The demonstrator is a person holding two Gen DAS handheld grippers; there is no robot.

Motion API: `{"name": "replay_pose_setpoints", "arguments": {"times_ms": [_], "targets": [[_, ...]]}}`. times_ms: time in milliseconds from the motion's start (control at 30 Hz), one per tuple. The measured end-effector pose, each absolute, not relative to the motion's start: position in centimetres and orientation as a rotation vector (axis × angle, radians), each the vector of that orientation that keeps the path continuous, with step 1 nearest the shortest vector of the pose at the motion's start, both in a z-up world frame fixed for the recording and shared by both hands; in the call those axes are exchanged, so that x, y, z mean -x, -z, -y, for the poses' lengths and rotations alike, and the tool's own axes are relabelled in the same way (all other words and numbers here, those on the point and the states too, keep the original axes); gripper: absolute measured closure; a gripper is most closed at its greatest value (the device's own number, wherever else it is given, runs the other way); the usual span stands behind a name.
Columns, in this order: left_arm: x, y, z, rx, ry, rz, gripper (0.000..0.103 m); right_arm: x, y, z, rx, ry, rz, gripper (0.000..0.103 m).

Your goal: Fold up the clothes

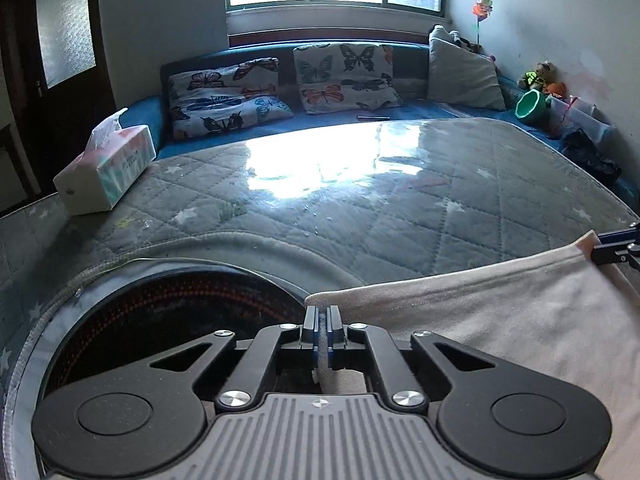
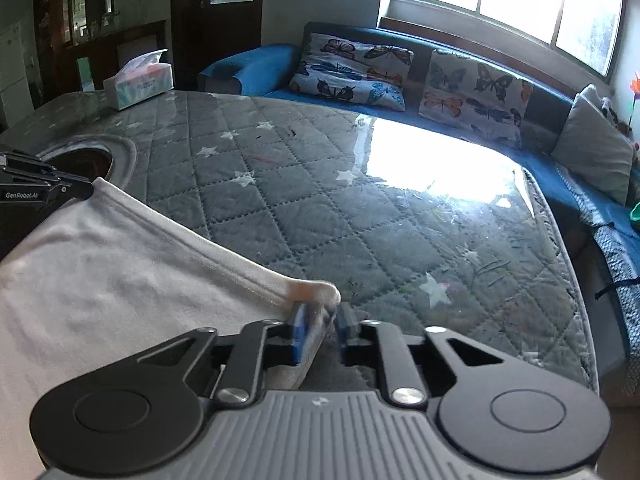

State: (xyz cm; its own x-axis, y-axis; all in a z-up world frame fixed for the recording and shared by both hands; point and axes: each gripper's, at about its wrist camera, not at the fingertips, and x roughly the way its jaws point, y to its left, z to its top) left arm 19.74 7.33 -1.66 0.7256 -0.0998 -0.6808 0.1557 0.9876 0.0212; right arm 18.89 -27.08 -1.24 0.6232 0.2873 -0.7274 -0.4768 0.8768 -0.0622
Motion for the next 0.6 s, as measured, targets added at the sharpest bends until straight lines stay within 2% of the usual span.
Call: {"name": "replay_pose_setpoints", "arguments": {"times_ms": [333, 600], "targets": [[-14.1, -0.6, -4.0, -0.1, 0.277, -0.714, 0.091, -10.5, -1.6, 26.8, 0.283, -0.633, -0.765, 0.083], [-6.6, -0.6, 2.1, -0.098, 0.482, -0.745, 0.084, -2.7, -0.9, 27.0, 0.274, -0.665, -0.783, 0.081]]}}
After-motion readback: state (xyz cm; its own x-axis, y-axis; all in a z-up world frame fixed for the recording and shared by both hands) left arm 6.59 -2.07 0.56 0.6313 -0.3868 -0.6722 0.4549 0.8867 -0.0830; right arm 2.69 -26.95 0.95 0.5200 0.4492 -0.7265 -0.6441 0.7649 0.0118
